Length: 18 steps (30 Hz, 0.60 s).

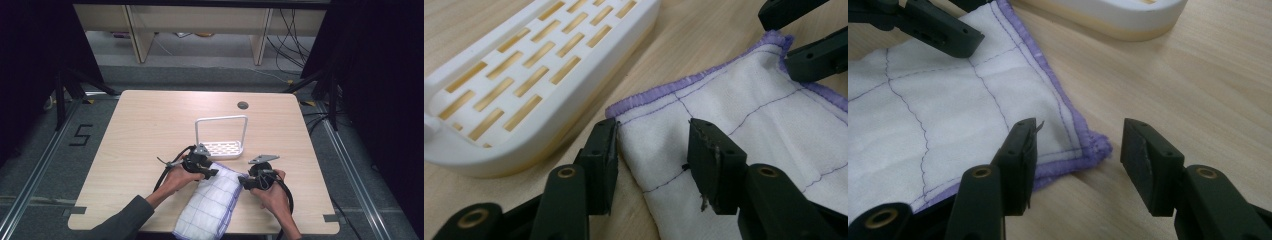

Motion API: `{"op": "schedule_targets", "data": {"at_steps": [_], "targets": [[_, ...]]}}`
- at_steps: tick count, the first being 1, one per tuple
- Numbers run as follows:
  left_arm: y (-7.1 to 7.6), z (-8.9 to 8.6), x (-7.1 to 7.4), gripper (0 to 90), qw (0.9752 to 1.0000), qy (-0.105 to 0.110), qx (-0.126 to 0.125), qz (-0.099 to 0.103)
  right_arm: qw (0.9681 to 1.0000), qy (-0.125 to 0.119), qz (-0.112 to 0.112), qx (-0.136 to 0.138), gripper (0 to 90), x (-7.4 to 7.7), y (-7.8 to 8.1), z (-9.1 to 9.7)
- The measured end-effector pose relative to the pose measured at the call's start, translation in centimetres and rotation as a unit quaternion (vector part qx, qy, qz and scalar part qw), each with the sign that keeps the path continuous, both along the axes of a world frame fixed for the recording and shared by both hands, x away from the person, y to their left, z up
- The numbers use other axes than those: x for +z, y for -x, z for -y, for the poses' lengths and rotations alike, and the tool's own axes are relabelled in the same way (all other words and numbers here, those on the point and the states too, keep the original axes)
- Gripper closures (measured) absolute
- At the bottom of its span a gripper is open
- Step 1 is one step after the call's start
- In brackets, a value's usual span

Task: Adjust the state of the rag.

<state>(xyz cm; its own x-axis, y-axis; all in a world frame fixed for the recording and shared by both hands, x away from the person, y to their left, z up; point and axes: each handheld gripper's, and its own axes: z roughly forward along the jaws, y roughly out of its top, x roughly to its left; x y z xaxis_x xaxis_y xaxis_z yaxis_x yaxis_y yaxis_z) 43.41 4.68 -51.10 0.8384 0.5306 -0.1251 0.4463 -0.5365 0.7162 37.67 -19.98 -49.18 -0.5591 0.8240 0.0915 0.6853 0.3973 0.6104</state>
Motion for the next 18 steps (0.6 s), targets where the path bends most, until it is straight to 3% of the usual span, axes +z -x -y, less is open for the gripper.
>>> {"op": "schedule_targets", "data": {"at_steps": [3, 9, 15, 18], "targets": [[0.11, 0.08, -0.02, 60.0, 1.0, -0.001, 0.005, 0.004, 1.0, 0.004, 0.0, 0.002, 49.8, -0.25, -0.09, -0.11], [0.23, 0.27, -0.08, 75.2, 0.9998, -0.001, -0.014, 0.013, 0.9999, 0.006, -0.007, 0.007, 51.8, -0.53, -0.12, -0.39], [0.39, 0.41, -0.17, 81.9, 0.9997, 0.009, -0.017, 0.013, 0.9999, 0.004, -0.007, 0.014, 54.7, -0.64, -0.18, -0.38], [0.4, 0.28, -0.18, 83.3, 0.9996, 0.008, -0.02, 0.016, 0.9997, 0.001, -0.003, 0.023, 61.3, -0.72, -0.18, -0.38]]}}
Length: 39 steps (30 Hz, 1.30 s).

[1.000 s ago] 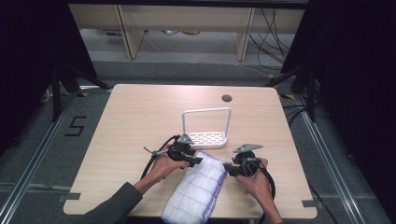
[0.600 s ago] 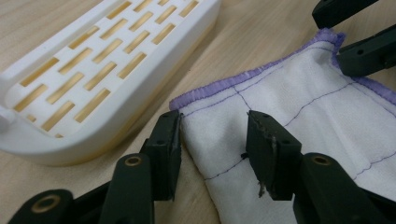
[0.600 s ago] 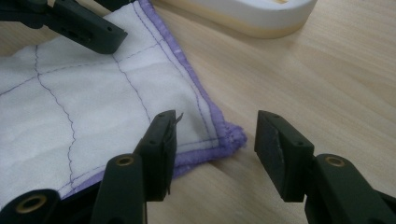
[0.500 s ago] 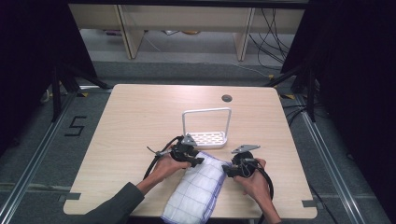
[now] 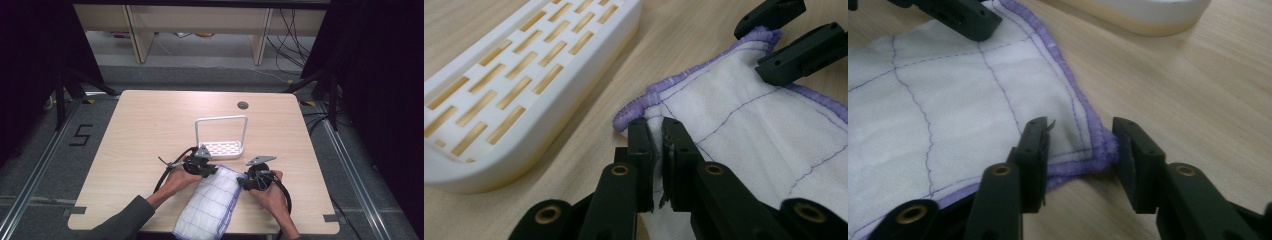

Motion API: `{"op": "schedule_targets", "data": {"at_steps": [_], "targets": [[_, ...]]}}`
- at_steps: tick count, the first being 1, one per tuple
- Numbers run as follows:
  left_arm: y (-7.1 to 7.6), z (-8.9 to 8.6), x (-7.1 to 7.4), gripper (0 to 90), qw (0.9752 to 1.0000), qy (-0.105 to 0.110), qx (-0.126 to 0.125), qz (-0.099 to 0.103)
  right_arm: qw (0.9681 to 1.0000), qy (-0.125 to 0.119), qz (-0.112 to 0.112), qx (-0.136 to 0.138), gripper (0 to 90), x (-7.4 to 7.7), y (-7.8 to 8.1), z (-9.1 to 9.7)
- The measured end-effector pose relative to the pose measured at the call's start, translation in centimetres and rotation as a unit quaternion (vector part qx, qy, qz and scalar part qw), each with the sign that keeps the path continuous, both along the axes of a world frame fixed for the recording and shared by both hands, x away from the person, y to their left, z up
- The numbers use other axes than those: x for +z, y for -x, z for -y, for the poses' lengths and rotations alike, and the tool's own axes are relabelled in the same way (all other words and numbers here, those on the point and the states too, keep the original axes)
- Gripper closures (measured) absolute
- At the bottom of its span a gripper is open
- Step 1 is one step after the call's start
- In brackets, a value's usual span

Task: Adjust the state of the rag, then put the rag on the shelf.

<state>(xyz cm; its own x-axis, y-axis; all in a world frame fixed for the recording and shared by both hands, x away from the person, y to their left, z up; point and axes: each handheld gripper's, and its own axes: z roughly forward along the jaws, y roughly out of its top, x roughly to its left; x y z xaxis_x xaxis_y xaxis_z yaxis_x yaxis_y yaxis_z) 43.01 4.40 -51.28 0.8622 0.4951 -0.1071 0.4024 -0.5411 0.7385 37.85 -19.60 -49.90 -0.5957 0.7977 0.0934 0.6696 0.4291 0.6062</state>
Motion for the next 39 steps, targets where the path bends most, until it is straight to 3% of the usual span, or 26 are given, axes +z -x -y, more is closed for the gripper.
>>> {"op": "schedule_targets", "data": {"at_steps": [2, 4, 8, 15, 21, 26, 28, 32, 33, 35, 38, 39], "targets": [[-0.1, -0.1, 0.0, 83.5, 1.0, -0.004, 0.0, 0.002, 1.0, -0.001, -0.001, 0.002, 63.6, 0.0, 0.0, 0.0], [0.0, -0.1, 0.0, 84.0, 1.0, 0.0, 0.0, 0.001, 0.9999, -0.007, -0.002, 0.013, 72.4, 0.0, 0.1, 0.0], [0.1, 0.0, 0.0, 84.4, 1.0, 0.002, 0.001, 0.001, 0.9996, -0.007, 0.015, 0.024, 81.0, 0.0, 0.2, -0.1], [0.0, -0.2, 0.2, 84.7, 1.0, -0.002, -0.005, 0.002, 0.9991, 0.005, 0.022, 0.035, 83.2, 0.2, 0.3, 0.0], [0.2, -0.4, 0.4, 85.0, 0.9999, 0.012, 0.001, 0.002, 0.9992, 0.001, 0.02, 0.035, 83.8, 0.3, 0.3, -0.1], [0.4, -0.8, 0.9, 85.0, 0.9998, 0.021, 0.002, 0.001, 0.9984, -0.001, 0.041, 0.04, 84.2, 0.5, 0.2, -0.1], [0.6, -0.9, 1.5, 85.0, 0.9996, 0.027, 0.0, 0.007, 0.9984, -0.013, 0.04, 0.037, 84.5, 1.0, 0.5, -0.1], [0.9, -1.2, 2.2, 85.0, 0.9993, 0.036, -0.001, 0.011, 0.998, -0.014, 0.045, 0.042, 84.8, 1.7, 0.6, 0.2], [1.1, -1.4, 2.6, 85.0, 0.9992, 0.039, -0.003, 0.012, 0.9974, -0.021, 0.055, 0.041, 84.8, 1.8, 0.7, 0.2], [1.5, -1.9, 3.4, 85.1, 0.9986, 0.05, -0.001, 0.016, 0.9972, -0.023, 0.055, 0.045, 85.0, 3.0, 1.1, 0.1], [1.9, -2.4, 4.2, 85.1, 0.998, 0.06, -0.004, 0.022, 0.9958, -0.033, 0.07, 0.048, 85.1, 3.7, 1.5, 0.0], [2.5, -2.8, 5.1, 85.1, 0.9973, 0.068, -0.007, 0.027, 0.9936, -0.035, 0.09, 0.057, 85.2, 4.6, 1.9, 0.0]]}}
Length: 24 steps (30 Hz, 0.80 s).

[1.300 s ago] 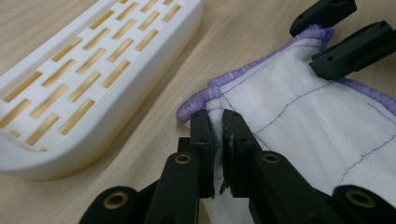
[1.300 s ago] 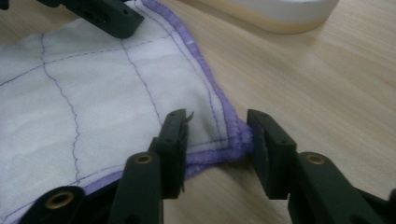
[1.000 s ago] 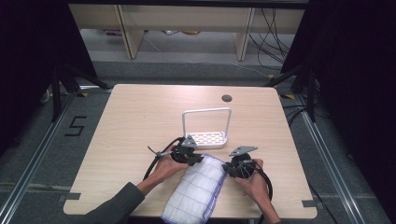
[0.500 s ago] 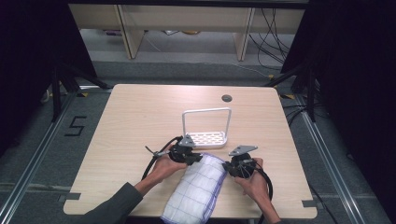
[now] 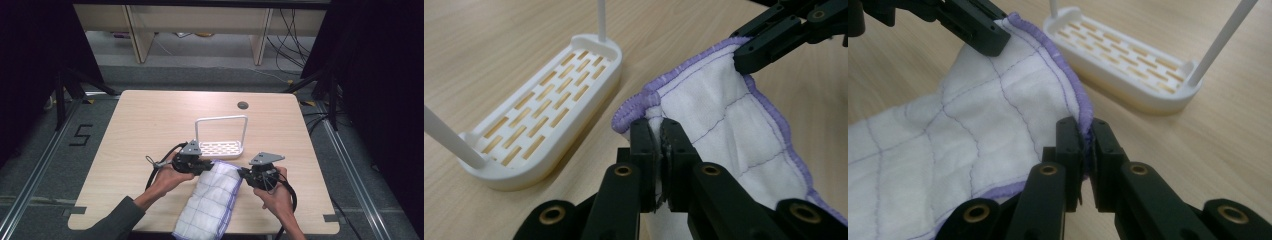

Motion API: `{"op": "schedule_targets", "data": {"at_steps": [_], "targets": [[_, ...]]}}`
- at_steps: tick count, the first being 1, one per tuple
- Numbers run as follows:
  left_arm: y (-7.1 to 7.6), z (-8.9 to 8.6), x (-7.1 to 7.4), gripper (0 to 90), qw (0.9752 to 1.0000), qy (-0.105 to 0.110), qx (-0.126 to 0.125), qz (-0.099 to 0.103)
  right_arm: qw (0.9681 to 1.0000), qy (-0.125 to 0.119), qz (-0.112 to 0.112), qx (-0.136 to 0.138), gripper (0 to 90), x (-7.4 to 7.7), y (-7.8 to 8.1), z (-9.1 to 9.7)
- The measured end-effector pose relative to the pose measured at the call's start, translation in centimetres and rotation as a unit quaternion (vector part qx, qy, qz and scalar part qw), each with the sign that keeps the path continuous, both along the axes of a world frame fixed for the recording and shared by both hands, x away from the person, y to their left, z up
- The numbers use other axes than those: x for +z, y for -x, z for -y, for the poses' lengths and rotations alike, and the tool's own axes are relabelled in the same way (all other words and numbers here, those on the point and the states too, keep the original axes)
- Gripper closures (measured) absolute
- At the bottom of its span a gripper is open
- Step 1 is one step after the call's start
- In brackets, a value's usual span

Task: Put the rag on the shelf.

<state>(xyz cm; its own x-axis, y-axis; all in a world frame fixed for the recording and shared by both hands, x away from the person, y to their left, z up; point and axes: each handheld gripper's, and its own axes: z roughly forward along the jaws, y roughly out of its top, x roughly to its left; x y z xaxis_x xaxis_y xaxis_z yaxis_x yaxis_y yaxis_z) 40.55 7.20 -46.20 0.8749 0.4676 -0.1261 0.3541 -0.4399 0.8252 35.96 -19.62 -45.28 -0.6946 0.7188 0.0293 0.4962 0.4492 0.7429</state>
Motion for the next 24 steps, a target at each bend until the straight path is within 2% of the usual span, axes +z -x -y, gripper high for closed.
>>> {"op": "schedule_targets", "data": {"at_steps": [1, 2, 4, 7, 8, 9, 11, 12, 15, 16, 19, 20, 21, 23, 24], "targets": [[0.3, -0.2, 0.5, 85.1, 1.0, 0.009, -0.002, 0.0, 1.0, -0.008, 0.002, -0.004, 85.2, 0.5, 0.3, -0.1], [0.7, -0.5, 1.0, 85.1, 0.9999, 0.009, -0.005, 0.003, 0.9999, -0.01, 0.013, 0.003, 85.3, 0.9, 0.6, -0.1], [1.1, -0.7, 1.5, 85.1, 0.9998, 0.015, -0.012, 0.007, 0.9997, -0.014, 0.017, 0.005, 85.3, 1.4, 0.9, -0.3], [2.1, -1.5, 3.2, 85.0, 0.9993, 0.024, -0.019, 0.019, 0.9989, -0.023, 0.038, 0.016, 85.5, 3.2, 2.0, -0.5], [2.5, -2.0, 4.2, 85.0, 0.9989, 0.033, -0.024, 0.025, 0.9986, -0.03, 0.04, 0.015, 85.5, 3.6, 2.3, -0.6], [2.5, -2.0, 4.2, 85.0, 0.9989, 0.033, -0.024, 0.025, 0.9982, -0.031, 0.046, 0.023, 85.5, 4.1, 2.5, -0.6], [2.8, -2.6, 5.2, 85.0, 0.9985, 0.044, -0.025, 0.021, 0.998, -0.035, 0.049, 0.021, 85.6, 4.6, 2.7, -0.6], [2.8, -2.7, 5.4, 85.0, 0.9985, 0.044, -0.024, 0.022, 0.9976, -0.039, 0.054, 0.021, 85.5, 5.4, 3.1, -0.8], [3.0, -2.8, 6.5, 85.0, 0.9988, 0.037, -0.026, 0.018, 0.997, -0.039, 0.058, 0.034, 85.5, 6.3, 3.0, -1.0], [3.1, -2.9, 6.8, 85.0, 0.9992, 0.026, -0.023, 0.017, 0.9973, -0.035, 0.056, 0.031, 85.6, 6.6, 3.1, -1.0], [3.1, -2.8, 7.3, 85.0, 0.9991, 0.03, -0.026, 0.017, 0.9972, -0.034, 0.06, 0.029, 85.5, 7.0, 3.1, -1.1], [3.1, -2.9, 7.6, 85.0, 0.9991, 0.027, -0.027, 0.019, 0.9977, -0.034, 0.052, 0.028, 85.6, 7.2, 3.1, -1.1], [3.2, -2.9, 8.0, 85.0, 0.9992, 0.024, -0.025, 0.021, 0.9972, -0.039, 0.052, 0.036, 85.5, 7.6, 2.8, -1.0], [3.1, -2.8, 8.6, 85.0, 0.9991, 0.024, -0.028, 0.021, 0.9973, -0.039, 0.054, 0.032, 85.5, 7.8, 2.7, -0.9], [3.1, -2.8, 8.8, 85.0, 0.999, 0.022, -0.029, 0.024, 0.9977, -0.041, 0.044, 0.031, 85.6, 8.1, 2.7, -0.9]]}}
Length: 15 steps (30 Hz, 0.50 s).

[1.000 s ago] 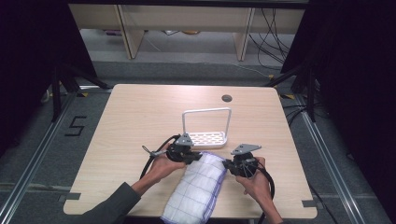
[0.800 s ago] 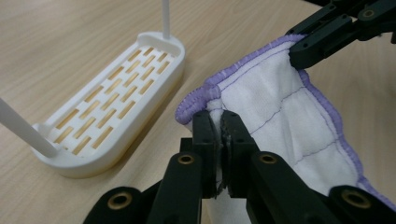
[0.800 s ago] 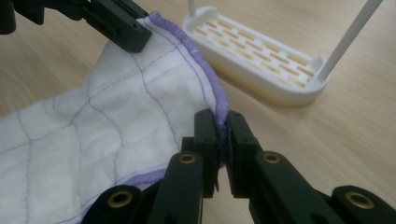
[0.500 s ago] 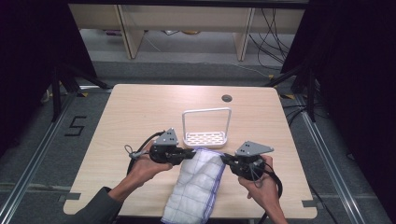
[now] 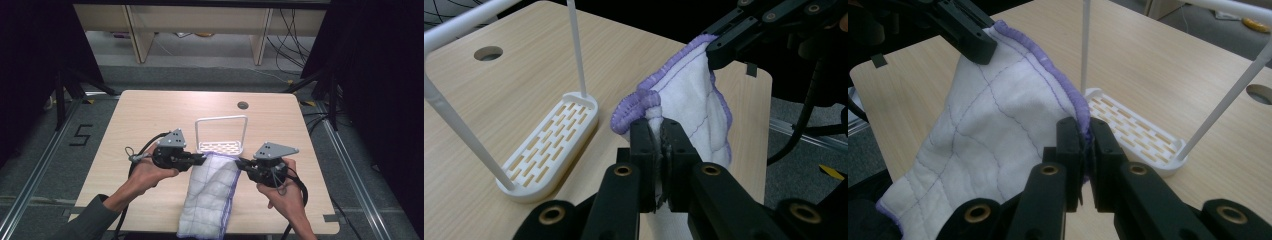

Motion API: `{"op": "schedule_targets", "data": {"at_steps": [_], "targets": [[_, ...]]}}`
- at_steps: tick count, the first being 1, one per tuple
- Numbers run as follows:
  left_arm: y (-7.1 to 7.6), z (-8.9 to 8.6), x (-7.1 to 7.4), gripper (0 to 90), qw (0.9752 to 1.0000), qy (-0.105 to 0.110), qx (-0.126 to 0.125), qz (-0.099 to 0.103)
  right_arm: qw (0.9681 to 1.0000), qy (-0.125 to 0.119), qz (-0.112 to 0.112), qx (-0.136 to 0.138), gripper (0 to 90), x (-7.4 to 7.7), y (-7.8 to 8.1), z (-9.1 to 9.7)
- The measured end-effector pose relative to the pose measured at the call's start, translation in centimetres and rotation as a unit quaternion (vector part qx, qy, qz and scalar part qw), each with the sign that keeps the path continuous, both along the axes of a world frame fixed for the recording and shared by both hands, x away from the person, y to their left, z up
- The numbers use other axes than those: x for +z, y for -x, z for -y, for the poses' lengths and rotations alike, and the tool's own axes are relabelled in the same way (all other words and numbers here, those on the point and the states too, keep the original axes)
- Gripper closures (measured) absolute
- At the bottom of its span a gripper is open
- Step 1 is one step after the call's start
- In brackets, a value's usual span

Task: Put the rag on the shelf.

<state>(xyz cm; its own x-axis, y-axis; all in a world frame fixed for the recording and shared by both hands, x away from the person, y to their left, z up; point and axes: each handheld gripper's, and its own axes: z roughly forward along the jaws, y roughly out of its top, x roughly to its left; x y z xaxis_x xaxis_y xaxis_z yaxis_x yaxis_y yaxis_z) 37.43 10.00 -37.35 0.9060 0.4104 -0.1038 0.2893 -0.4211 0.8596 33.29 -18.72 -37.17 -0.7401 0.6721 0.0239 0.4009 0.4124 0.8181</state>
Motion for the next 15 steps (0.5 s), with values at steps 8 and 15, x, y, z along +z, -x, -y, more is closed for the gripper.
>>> {"op": "schedule_targets", "data": {"at_steps": [8, 15], "targets": [[0.0, 0.3, 3.7, 85.1, 0.9998, -0.003, -0.011, 0.019, 0.9997, 0.02, 0.011, 0.008, 85.7, 4.4, -0.6, 0.0], [-1.1, 0.3, 7.0, 85.1, 0.9993, 0.007, -0.002, 0.037, 0.9991, 0.02, 0.037, 0.005, 85.7, 8.2, -2.0, 0.0]]}}
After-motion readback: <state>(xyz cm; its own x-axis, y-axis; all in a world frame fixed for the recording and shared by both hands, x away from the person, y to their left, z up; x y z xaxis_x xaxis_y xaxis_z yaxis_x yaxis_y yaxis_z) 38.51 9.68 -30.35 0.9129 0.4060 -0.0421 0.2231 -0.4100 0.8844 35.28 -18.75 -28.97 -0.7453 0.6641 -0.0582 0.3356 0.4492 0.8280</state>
